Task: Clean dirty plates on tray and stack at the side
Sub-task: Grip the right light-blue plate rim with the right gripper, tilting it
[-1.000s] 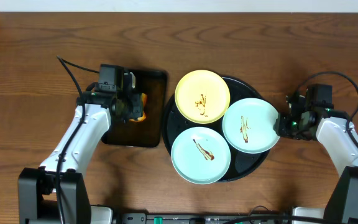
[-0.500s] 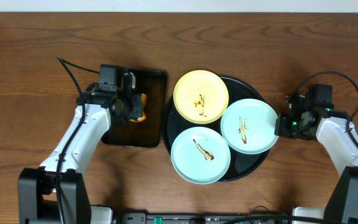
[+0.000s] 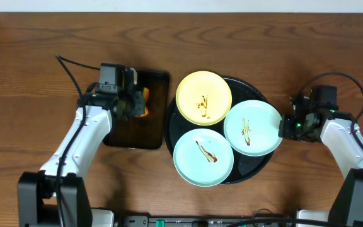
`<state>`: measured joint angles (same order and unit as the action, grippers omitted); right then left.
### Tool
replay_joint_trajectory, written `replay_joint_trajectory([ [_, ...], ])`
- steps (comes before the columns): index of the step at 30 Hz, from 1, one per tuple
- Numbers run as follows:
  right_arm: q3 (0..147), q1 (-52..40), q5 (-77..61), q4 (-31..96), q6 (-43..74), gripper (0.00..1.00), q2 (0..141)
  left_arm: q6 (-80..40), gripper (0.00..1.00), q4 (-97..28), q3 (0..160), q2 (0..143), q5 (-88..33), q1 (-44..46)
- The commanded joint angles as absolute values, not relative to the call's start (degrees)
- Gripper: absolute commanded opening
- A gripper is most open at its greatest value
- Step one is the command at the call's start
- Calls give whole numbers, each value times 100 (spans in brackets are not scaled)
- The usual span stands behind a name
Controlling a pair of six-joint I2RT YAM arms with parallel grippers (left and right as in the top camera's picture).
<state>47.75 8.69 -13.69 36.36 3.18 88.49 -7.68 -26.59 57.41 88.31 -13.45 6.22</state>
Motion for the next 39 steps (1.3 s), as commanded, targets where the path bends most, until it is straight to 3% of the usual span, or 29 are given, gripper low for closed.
replay_joint_trajectory([
  [1,4821,893,-1439,3640,290,1,8877,-755,7,-2412,5822,8385,-1299,646],
  [6,4821,893,-1437,3638,290,1,8877,-635,7,-2137,5822,7896,-742,646],
  [20,4818,893,-1439,3616,290,1,8877,-628,7,-2414,5819,7675,-746,674],
  [39,4818,893,-1439,3555,290,1,8877,-976,7,-3234,5625,8600,-768,733],
])
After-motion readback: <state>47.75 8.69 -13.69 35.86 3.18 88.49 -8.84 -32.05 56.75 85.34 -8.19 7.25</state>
